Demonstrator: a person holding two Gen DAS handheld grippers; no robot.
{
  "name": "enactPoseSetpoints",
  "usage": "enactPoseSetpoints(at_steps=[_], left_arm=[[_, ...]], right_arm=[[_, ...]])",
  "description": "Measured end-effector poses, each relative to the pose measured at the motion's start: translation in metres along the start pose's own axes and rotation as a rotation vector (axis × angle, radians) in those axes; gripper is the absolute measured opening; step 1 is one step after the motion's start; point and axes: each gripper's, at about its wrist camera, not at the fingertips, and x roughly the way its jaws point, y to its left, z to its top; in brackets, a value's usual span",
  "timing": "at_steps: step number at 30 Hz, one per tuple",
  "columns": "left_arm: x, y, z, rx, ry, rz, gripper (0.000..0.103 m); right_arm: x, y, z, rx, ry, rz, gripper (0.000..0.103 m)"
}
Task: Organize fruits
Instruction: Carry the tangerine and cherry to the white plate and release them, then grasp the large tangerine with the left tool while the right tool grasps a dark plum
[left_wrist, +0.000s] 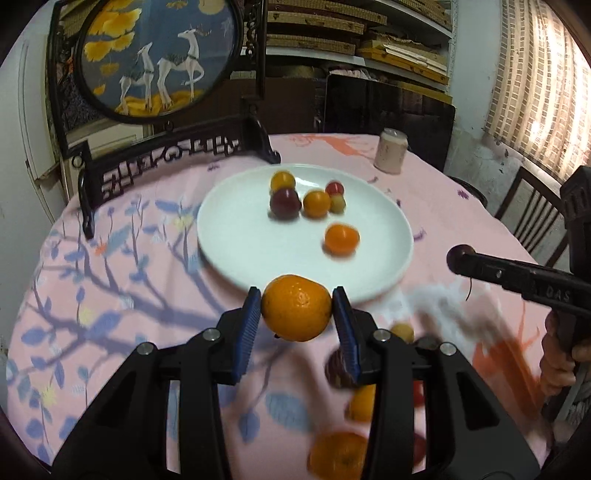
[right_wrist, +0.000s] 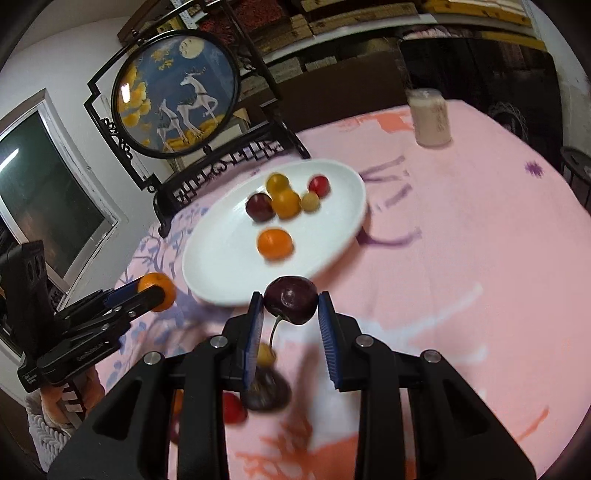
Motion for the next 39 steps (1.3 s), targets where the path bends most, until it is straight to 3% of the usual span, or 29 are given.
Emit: enactPoseSetpoints(at_steps=[5, 7, 8, 13, 15, 21, 23, 25, 30, 32, 39], left_arm=[[0.035, -0.002, 0.022, -0.025, 0.017, 0.043, 0.042], [0.044, 0.001, 0.019, -0.038, 0.023, 0.044, 0.045], [0.046, 0.003, 0.016, -0.032, 0.027, 0.049, 0.054], [0.042, 0.010, 0.009, -0.037, 0.027, 0.046, 0.058], [0.038, 0.010, 0.007, -0.040, 0.014, 0.054, 0.069], [0.024, 0.010, -0.014, -0.037, 0.011, 0.070, 0.071], [0.019, 0.011, -0.022, -0.037, 0.014, 0.092, 0.080], [0.009, 0.014, -0.030, -0.047, 0.008, 0.104, 0.080], [-0.023, 0.017, -0.054, -0.084, -0.014, 0.088, 0.082], [-0.033, 0.015, -0.064, -0.083, -0.018, 0.076, 0.090], [-0.059, -0.001, -0.091, -0.032, -0.022, -0.005, 0.093]], right_arm=[[0.036, 0.013, 0.025, -0.039, -0.015, -0.046, 0.032], [0.048, 0.013, 0.029, -0.053, -0.026, -0.062, 0.048], [0.051, 0.011, 0.028, -0.059, -0.038, -0.083, 0.057], [0.041, -0.001, 0.024, -0.052, -0.071, -0.085, 0.057], [0.037, -0.005, 0.019, -0.039, -0.057, -0.081, 0.057], [0.023, -0.005, -0.008, -0.037, -0.028, -0.076, 0.057], [0.016, -0.002, -0.017, -0.045, -0.025, -0.075, 0.057], [0.009, 0.000, -0.025, -0.047, -0.022, -0.061, 0.057], [-0.002, 0.000, -0.040, -0.026, -0.003, -0.037, 0.058], [-0.004, -0.001, -0.043, -0.017, 0.002, -0.028, 0.058], [-0.011, -0.002, -0.049, -0.010, -0.002, -0.044, 0.063]])
